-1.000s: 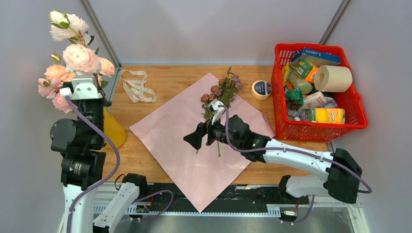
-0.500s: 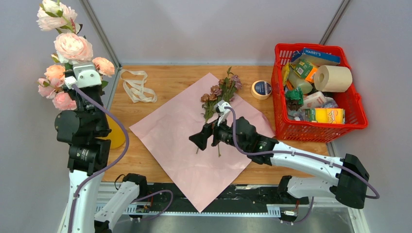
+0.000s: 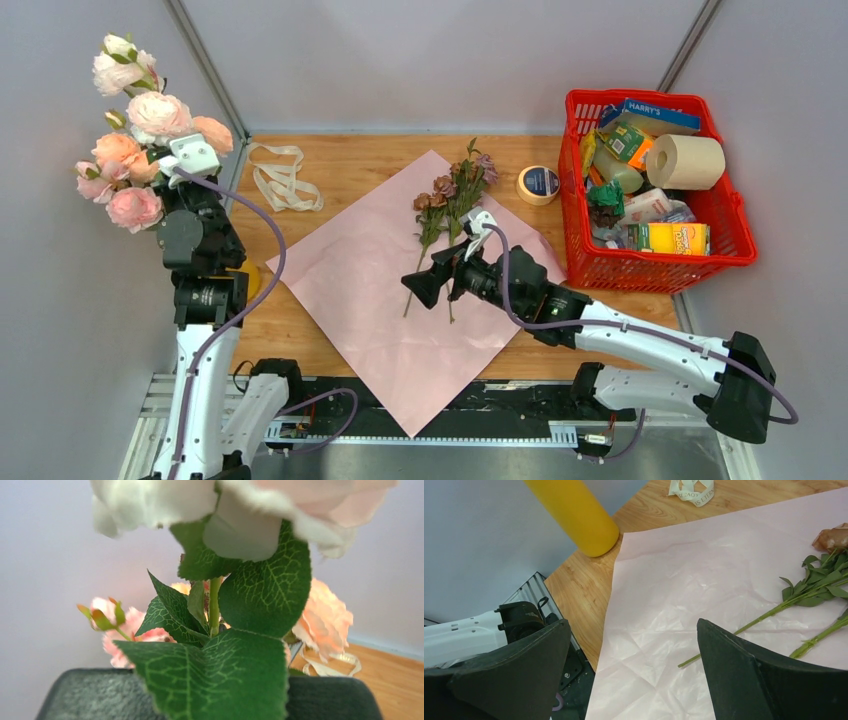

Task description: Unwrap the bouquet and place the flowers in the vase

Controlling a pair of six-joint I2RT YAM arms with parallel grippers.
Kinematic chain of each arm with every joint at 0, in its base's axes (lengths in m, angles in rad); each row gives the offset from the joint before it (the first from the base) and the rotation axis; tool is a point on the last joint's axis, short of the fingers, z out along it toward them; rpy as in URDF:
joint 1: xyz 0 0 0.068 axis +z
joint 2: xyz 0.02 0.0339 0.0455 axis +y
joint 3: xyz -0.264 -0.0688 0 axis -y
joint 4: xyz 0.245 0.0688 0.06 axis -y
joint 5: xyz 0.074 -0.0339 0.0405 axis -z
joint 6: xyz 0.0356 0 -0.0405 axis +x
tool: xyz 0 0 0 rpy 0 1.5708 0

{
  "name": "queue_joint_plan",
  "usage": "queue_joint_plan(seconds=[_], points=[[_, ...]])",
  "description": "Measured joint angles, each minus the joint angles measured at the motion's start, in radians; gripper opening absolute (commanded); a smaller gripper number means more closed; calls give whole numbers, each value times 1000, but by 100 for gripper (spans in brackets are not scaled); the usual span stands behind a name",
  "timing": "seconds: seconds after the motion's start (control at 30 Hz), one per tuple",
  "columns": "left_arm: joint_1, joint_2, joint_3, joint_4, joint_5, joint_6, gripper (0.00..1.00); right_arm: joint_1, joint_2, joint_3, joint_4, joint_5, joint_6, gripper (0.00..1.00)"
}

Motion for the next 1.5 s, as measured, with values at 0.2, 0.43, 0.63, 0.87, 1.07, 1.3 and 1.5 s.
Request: queue_joint_plan(seconds=[0.2, 0.43, 0.63, 0.87, 1.07, 1.3, 1.5], points=[[21, -5, -133, 19, -43, -37, 0, 0, -10, -27, -7, 13, -11, 100], [55, -9, -199, 34, -98, -87, 0, -6, -19, -39, -15, 23, -24, 100], [56, -10, -206, 30, -140, -101, 42, -8, -19, -39, -16, 24, -27, 100], [56, -48, -159, -145, -113, -165, 70, -8, -15, -39, -16, 23, -27, 100], [56, -47, -54, -311, -76, -201, 71, -8, 6, -39, -23, 22, -27, 100], [56, -66, 57, -469, -5, -261, 71, -8, 24, -38, -26, 30, -14, 100], [56, -192, 82, -493, 86, -291, 68, -8, 66, -26, -48, 34, 4, 100]])
